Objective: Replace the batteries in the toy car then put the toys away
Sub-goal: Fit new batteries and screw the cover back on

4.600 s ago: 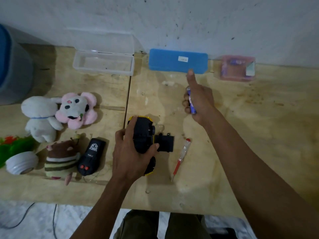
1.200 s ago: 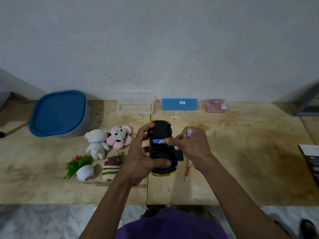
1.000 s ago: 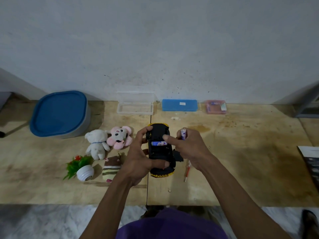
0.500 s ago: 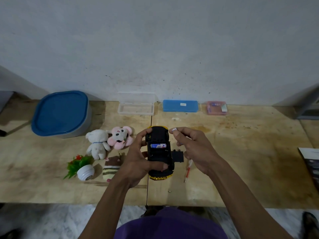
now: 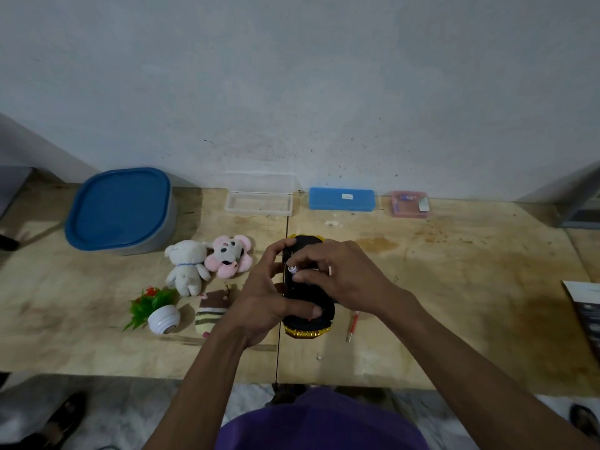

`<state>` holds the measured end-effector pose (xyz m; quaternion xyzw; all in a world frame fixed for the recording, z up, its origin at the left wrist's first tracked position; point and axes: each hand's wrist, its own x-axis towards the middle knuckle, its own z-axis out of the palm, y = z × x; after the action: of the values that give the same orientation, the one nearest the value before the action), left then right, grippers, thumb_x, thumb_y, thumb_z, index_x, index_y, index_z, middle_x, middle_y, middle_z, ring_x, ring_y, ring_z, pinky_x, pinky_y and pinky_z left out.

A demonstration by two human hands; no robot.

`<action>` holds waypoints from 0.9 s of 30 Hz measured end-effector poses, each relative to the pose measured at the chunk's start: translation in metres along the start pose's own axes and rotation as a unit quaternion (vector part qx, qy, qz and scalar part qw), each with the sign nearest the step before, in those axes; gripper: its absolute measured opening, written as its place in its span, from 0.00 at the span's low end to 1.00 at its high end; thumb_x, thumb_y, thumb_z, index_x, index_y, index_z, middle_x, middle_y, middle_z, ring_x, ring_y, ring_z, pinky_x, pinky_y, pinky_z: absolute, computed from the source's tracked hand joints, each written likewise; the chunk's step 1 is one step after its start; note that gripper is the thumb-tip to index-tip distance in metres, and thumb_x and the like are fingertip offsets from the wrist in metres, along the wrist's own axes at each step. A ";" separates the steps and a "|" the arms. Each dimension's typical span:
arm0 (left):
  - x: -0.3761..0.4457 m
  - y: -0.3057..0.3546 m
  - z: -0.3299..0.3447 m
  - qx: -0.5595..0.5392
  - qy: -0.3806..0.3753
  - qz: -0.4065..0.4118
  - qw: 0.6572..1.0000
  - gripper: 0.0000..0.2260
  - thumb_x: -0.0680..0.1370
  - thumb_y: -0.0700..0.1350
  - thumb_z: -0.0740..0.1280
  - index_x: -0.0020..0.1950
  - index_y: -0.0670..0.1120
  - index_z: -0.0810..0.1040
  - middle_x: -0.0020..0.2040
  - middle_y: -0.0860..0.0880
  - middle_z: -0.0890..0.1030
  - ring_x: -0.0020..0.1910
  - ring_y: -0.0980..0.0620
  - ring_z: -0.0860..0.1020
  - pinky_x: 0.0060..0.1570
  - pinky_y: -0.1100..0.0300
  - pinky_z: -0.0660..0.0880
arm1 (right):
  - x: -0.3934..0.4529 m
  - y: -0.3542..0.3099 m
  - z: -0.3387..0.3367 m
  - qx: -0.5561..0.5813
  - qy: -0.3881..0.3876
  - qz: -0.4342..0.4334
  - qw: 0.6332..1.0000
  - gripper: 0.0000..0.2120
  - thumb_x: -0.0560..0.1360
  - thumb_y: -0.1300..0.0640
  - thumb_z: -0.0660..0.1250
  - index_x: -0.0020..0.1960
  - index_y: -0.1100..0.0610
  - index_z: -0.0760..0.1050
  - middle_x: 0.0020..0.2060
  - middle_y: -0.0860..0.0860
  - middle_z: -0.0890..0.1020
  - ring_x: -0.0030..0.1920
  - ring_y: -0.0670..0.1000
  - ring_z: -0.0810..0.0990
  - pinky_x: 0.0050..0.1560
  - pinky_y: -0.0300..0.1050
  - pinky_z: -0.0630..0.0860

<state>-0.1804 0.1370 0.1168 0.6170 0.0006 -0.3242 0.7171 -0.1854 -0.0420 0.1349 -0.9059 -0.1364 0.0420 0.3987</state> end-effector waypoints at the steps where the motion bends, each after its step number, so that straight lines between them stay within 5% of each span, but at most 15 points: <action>1: -0.001 0.001 0.000 0.005 -0.001 0.002 1.000 0.48 0.59 0.20 0.77 0.70 0.58 0.72 0.64 0.45 0.77 0.56 0.47 0.83 0.48 0.47 0.83 | 0.002 0.002 -0.001 -0.032 -0.014 -0.021 0.999 0.09 0.76 0.52 0.72 0.56 0.47 0.83 0.44 0.38 0.81 0.44 0.38 0.74 0.45 0.40 0.74; 7: -0.007 0.004 0.001 0.024 0.000 0.011 1.000 0.48 0.60 0.20 0.77 0.72 0.54 0.70 0.62 0.49 0.75 0.46 0.57 0.85 0.42 0.56 0.82 | 0.009 0.004 -0.004 -0.087 -0.073 -0.088 0.990 0.10 0.76 0.52 0.70 0.55 0.51 0.85 0.48 0.48 0.83 0.48 0.46 0.78 0.43 0.51 0.78; 14: -0.006 -0.001 -0.006 0.011 0.010 0.005 1.000 0.47 0.59 0.19 0.77 0.69 0.55 0.72 0.64 0.44 0.75 0.56 0.39 0.82 0.45 0.45 0.84 | 0.005 0.017 -0.002 -0.134 -0.073 -0.128 0.980 0.07 0.76 0.54 0.70 0.49 0.53 0.87 0.44 0.49 0.84 0.43 0.51 0.81 0.37 0.52 0.78; 17: -0.007 -0.001 -0.008 0.005 0.006 -0.003 1.000 0.47 0.59 0.19 0.77 0.69 0.56 0.72 0.65 0.44 0.75 0.58 0.36 0.81 0.46 0.43 0.84 | 0.003 0.024 -0.004 -0.107 -0.070 -0.090 0.988 0.06 0.76 0.54 0.72 0.50 0.54 0.87 0.44 0.49 0.83 0.42 0.48 0.80 0.40 0.47 0.78; 21: -0.008 -0.001 -0.009 -0.008 0.009 -0.008 1.000 0.48 0.58 0.20 0.77 0.69 0.55 0.72 0.64 0.44 0.76 0.54 0.38 0.83 0.46 0.43 0.84 | -0.005 0.016 -0.001 0.039 0.096 0.096 0.990 0.09 0.78 0.49 0.71 0.45 0.53 0.85 0.37 0.45 0.84 0.37 0.44 0.80 0.39 0.38 0.76; 23: -0.008 -0.005 -0.013 -0.009 0.017 -0.016 1.000 0.48 0.58 0.20 0.77 0.69 0.55 0.72 0.65 0.44 0.76 0.53 0.40 0.84 0.45 0.44 0.83 | -0.009 0.016 -0.002 0.134 0.137 0.272 0.943 0.15 0.81 0.49 0.65 0.44 0.57 0.82 0.33 0.47 0.81 0.32 0.45 0.77 0.33 0.37 0.73; 25: -0.009 -0.011 -0.017 -0.017 0.022 -0.024 0.999 0.48 0.58 0.20 0.77 0.69 0.56 0.72 0.65 0.45 0.76 0.52 0.41 0.84 0.46 0.44 0.83 | -0.012 0.018 -0.003 0.323 0.119 0.426 0.837 0.13 0.83 0.55 0.61 0.50 0.62 0.80 0.36 0.54 0.78 0.33 0.49 0.75 0.31 0.40 0.72; 27: -0.010 -0.015 -0.019 -0.019 0.024 -0.028 0.999 0.48 0.56 0.24 0.79 0.69 0.57 0.72 0.65 0.45 0.77 0.53 0.41 0.85 0.48 0.42 0.83 | -0.016 0.017 -0.005 0.484 0.116 0.484 0.720 0.11 0.82 0.65 0.58 0.57 0.65 0.78 0.44 0.59 0.77 0.39 0.52 0.77 0.37 0.44 0.75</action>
<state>-0.1880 0.1576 0.1027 0.6106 0.0412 -0.3296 0.7189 -0.1965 -0.0614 0.1256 -0.5304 0.4067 0.1844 0.7206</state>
